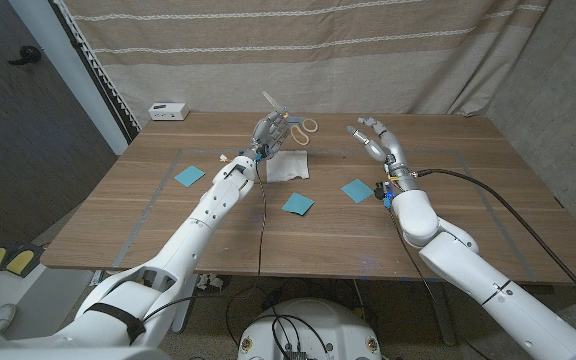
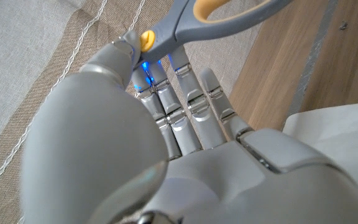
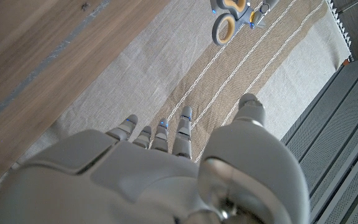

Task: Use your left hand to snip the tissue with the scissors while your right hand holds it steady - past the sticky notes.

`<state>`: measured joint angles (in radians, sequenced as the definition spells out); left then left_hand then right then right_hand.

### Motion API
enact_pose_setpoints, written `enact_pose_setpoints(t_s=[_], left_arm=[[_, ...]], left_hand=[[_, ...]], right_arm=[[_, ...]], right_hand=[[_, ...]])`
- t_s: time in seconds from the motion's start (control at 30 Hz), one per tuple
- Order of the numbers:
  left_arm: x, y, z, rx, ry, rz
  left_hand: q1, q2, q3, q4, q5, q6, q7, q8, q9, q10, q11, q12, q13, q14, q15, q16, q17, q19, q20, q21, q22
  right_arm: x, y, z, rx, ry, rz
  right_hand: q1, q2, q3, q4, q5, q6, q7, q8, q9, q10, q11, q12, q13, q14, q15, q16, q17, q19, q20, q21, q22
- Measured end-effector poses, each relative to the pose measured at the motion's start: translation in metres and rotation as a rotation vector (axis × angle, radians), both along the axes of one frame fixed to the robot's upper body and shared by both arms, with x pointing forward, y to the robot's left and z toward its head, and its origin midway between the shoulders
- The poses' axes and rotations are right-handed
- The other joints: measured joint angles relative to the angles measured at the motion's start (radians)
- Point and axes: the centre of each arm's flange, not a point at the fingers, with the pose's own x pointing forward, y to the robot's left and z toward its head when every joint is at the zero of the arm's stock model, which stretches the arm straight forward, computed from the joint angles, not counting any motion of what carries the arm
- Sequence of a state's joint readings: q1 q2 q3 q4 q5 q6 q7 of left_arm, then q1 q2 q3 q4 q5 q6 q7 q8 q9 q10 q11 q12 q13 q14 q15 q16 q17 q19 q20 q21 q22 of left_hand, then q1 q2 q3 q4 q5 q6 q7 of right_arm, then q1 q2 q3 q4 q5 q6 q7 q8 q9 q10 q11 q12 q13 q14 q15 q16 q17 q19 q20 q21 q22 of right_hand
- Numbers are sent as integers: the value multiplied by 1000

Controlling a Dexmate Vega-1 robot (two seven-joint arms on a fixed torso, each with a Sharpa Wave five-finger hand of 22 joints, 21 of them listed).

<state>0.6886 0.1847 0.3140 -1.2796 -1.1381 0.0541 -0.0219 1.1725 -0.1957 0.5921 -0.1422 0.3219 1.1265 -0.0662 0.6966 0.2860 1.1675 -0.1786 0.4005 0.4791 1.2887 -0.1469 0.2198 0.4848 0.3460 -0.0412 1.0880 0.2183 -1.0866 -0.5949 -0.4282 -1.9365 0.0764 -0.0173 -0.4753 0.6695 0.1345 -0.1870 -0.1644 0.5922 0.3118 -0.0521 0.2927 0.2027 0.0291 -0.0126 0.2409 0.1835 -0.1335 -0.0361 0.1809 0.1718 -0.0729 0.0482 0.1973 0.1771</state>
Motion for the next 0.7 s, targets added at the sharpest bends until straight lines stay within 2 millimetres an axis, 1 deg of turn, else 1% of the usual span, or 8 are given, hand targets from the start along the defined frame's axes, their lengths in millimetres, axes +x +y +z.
enact_pose_setpoints(t_s=[0.07,0.2,0.27,0.33,0.53,0.63,0.67,0.7], left_arm=[[1,-1,2,-4,6,-3],[2,-2,4,-6,15,-4],[2,-2,3,-6,23,-3],[3,-3,5,-8,27,-4],[3,-4,4,-14,49,-3],[3,-6,6,-28,57,-11],[3,-6,5,-29,60,-11],[3,-6,6,-34,61,-13]], left_hand=[[0,0,0,0,0,0,0,0,0,0,0,0,-2,0,0,0,0,0,0,0,0],[0,0,0,0,0,0,0,0,0,0,0,0,-2,0,0,0,0,0,0,0,0],[-2,2,-1,-1,0,-1,0,1,1,0,0,0,-2,0,0,0,0,-4,-4,0,0],[-2,2,-2,-1,0,-3,0,6,4,0,0,0,-2,0,0,5,0,-4,-4,7,0],[-3,3,-2,-1,-2,-4,0,7,9,0,0,6,-2,0,0,8,-1,-4,-4,7,0],[-3,3,-2,-1,-2,-6,-1,7,9,0,0,8,-3,0,0,8,-1,-4,-4,7,-1],[-3,3,-2,-1,-2,-6,-1,7,9,0,0,8,-3,0,0,8,-1,-4,-4,7,-3],[-3,3,-2,-1,-2,-6,-1,7,11,0,0,8,-3,0,0,8,-1,-4,-4,7,-5]], right_arm=[[0,1,1,-14,-3,-22],[0,3,3,-28,-11,-46],[-1,6,4,-29,-13,-41],[0,6,5,-39,-17,-58],[0,8,6,-49,-23,-64],[0,10,7,-62,-29,-73],[0,11,7,-61,-30,-72],[0,11,7,-62,-28,-74]], right_hand=[[4,1,3,-3,0,8,-5,0,2,4,-3,0,0,0,0,0,0,0,0,0,0],[14,1,6,-2,0,9,-7,0,5,9,2,0,0,5,2,0,0,4,-4,0,0],[46,-4,10,2,6,-45,1,-17,10,9,2,0,0,5,2,0,0,5,-5,0,0],[50,-4,10,2,7,-86,2,-33,14,8,2,-2,0,5,2,0,2,5,-5,0,0],[63,-3,14,6,11,-92,1,-34,18,1,2,-6,0,5,2,0,3,5,-5,0,0],[69,-5,16,8,11,-70,-12,-26,23,-5,8,-6,0,4,2,-3,3,5,-5,-5,0],[73,0,18,10,11,-62,-16,-22,23,-5,7,-6,0,-3,2,-4,3,0,-9,-8,0],[73,0,18,10,15,-58,-21,-20,24,-7,9,-6,0,-9,1,-4,3,-10,-5,-9,0]])
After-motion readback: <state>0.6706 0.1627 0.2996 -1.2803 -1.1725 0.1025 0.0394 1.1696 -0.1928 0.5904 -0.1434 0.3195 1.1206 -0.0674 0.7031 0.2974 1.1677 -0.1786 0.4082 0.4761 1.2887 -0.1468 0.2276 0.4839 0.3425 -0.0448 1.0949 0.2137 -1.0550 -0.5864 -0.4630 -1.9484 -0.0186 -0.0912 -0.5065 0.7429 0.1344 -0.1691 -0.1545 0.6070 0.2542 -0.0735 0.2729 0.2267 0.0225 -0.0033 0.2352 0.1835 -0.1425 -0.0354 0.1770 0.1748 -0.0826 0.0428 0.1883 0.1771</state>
